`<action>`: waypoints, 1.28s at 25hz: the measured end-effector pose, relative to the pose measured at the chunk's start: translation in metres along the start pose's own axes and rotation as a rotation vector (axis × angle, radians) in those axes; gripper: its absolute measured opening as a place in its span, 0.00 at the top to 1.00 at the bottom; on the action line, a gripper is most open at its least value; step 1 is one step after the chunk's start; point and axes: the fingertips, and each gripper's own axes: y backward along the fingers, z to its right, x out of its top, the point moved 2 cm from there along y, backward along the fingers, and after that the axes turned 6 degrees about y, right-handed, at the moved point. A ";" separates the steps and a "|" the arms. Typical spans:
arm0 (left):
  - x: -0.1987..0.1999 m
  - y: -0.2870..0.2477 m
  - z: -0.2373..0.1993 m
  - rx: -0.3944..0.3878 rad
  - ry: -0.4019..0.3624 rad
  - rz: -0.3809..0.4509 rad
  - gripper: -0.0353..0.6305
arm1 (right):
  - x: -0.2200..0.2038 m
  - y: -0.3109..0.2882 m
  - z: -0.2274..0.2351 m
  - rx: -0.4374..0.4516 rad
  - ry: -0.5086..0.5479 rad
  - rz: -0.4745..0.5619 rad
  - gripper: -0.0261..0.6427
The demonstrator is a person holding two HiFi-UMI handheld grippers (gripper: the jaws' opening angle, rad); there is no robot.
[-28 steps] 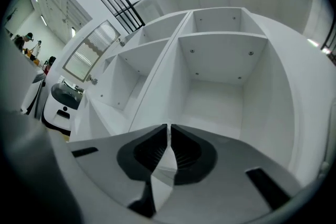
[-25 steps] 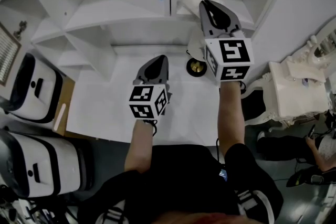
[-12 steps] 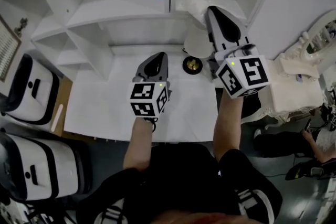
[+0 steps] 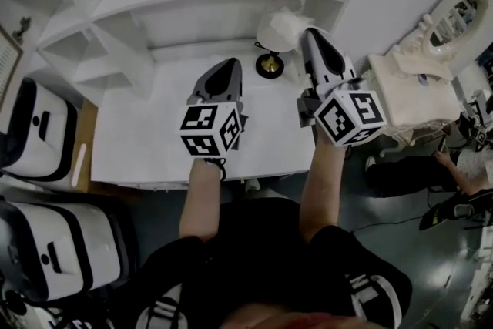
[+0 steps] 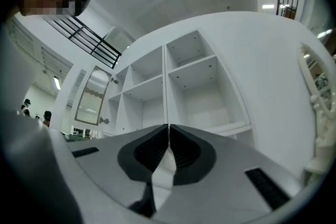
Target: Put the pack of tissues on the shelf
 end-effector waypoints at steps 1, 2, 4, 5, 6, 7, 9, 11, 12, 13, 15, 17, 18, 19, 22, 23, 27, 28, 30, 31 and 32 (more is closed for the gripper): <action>-0.001 0.007 0.002 -0.004 0.007 0.001 0.93 | -0.004 0.009 -0.004 -0.012 -0.005 -0.016 0.92; -0.002 0.013 0.004 -0.006 0.014 0.001 0.93 | -0.008 0.019 -0.008 -0.023 -0.009 -0.032 0.92; -0.006 0.027 0.008 -0.009 0.030 0.002 0.93 | -0.018 0.037 -0.017 -0.042 -0.014 -0.067 0.92; -0.010 0.034 0.011 -0.007 0.038 0.000 0.93 | -0.023 0.047 -0.021 -0.048 -0.018 -0.084 0.92; -0.015 0.042 0.013 -0.004 0.045 -0.003 0.93 | -0.028 0.057 -0.026 -0.052 -0.025 -0.101 0.92; -0.022 0.050 0.016 0.000 0.050 -0.011 0.93 | -0.034 0.067 -0.031 -0.054 -0.032 -0.117 0.92; -0.038 0.067 0.020 0.010 0.048 -0.042 0.93 | -0.047 0.086 -0.042 -0.058 -0.052 -0.145 0.92; -0.054 0.086 0.024 0.023 0.047 -0.070 0.93 | -0.060 0.103 -0.054 -0.055 -0.073 -0.174 0.92; -0.059 0.096 0.026 0.030 0.053 -0.077 0.93 | -0.067 0.109 -0.061 -0.046 -0.078 -0.192 0.92; -0.063 0.106 0.026 0.038 0.061 -0.080 0.93 | -0.073 0.114 -0.068 -0.032 -0.078 -0.209 0.92; -0.069 0.127 0.024 0.056 0.067 -0.084 0.93 | -0.086 0.121 -0.085 -0.002 -0.075 -0.241 0.92; -0.072 0.146 0.019 0.073 0.064 -0.088 0.93 | -0.099 0.126 -0.100 0.019 -0.085 -0.266 0.92; -0.073 0.155 0.015 0.084 0.064 -0.089 0.93 | -0.105 0.126 -0.108 0.030 -0.088 -0.276 0.92; -0.074 0.162 0.010 0.096 0.065 -0.086 0.93 | -0.109 0.125 -0.116 0.044 -0.087 -0.284 0.92; -0.073 0.179 -0.005 0.134 0.072 -0.063 0.93 | -0.116 0.121 -0.138 0.092 -0.074 -0.294 0.92; -0.072 0.183 -0.008 0.141 0.073 -0.056 0.93 | -0.117 0.121 -0.144 0.103 -0.071 -0.294 0.92; -0.070 0.196 -0.008 0.153 0.074 -0.043 0.93 | -0.112 0.129 -0.153 0.117 -0.065 -0.292 0.92; -0.068 0.197 -0.007 0.152 0.074 -0.039 0.93 | -0.110 0.130 -0.153 0.118 -0.061 -0.291 0.92; -0.064 0.196 -0.004 0.145 0.076 -0.027 0.93 | -0.106 0.131 -0.153 0.121 -0.050 -0.287 0.92; -0.062 0.194 -0.002 0.138 0.077 -0.022 0.93 | -0.103 0.131 -0.152 0.120 -0.044 -0.285 0.92; -0.060 0.193 0.000 0.129 0.078 -0.018 0.93 | -0.100 0.132 -0.151 0.118 -0.040 -0.283 0.92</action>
